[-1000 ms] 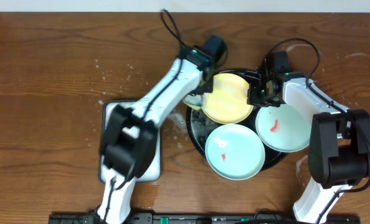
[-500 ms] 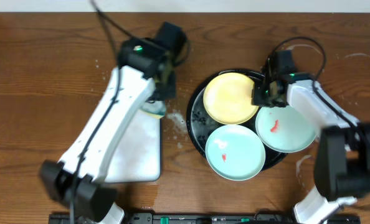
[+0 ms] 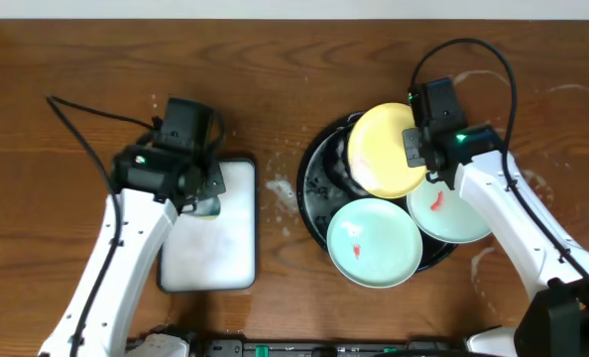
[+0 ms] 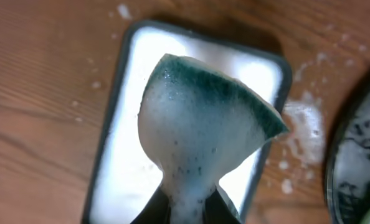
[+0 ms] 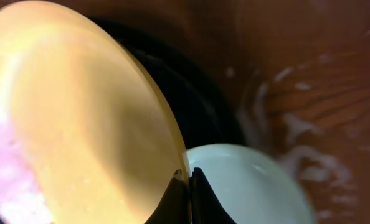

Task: Clean dirty plates on tray and stack at the side
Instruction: 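Move the left gripper with sponge back over the soap tray, then lift the yellow plate with the right gripper off the tray, then place the yellow plate on the table right of the tray, then grip the rim of the upper pale green plate with the right gripper, then dip the sponge into the soap foam with the left gripper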

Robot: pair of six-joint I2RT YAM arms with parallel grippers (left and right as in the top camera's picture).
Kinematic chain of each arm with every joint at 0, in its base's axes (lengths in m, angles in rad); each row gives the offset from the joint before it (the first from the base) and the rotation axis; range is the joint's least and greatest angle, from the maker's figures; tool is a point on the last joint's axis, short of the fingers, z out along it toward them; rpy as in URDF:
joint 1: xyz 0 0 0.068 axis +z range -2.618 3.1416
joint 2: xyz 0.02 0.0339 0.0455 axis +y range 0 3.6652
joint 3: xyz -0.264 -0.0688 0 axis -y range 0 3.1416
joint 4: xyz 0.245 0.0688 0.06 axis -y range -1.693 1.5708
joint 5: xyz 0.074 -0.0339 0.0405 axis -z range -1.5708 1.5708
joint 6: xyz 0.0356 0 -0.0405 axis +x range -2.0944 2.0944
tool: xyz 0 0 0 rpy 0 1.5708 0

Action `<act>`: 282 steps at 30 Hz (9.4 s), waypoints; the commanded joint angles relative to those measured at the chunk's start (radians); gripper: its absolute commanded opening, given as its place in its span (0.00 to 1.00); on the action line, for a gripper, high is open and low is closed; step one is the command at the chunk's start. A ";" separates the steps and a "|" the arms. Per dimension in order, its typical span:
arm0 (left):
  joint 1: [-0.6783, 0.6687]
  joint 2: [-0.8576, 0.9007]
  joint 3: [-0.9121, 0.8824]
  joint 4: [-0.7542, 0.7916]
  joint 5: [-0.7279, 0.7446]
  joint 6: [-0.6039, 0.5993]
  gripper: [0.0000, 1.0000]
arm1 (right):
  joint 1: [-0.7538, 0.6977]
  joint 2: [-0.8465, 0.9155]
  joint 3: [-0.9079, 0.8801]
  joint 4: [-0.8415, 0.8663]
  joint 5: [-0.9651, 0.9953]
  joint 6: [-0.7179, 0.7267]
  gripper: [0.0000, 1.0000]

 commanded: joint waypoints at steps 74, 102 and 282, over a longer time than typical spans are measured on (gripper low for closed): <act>0.021 0.000 -0.165 0.118 0.029 0.012 0.07 | 0.463 -0.119 0.006 0.110 0.747 -0.341 0.01; 0.021 0.000 -0.165 0.107 0.029 0.013 0.07 | -0.852 -0.074 -0.029 -0.054 -0.663 0.183 0.01; 0.024 0.322 -0.136 0.215 0.038 0.070 0.07 | -0.229 -0.109 -0.109 0.062 -0.569 0.121 0.39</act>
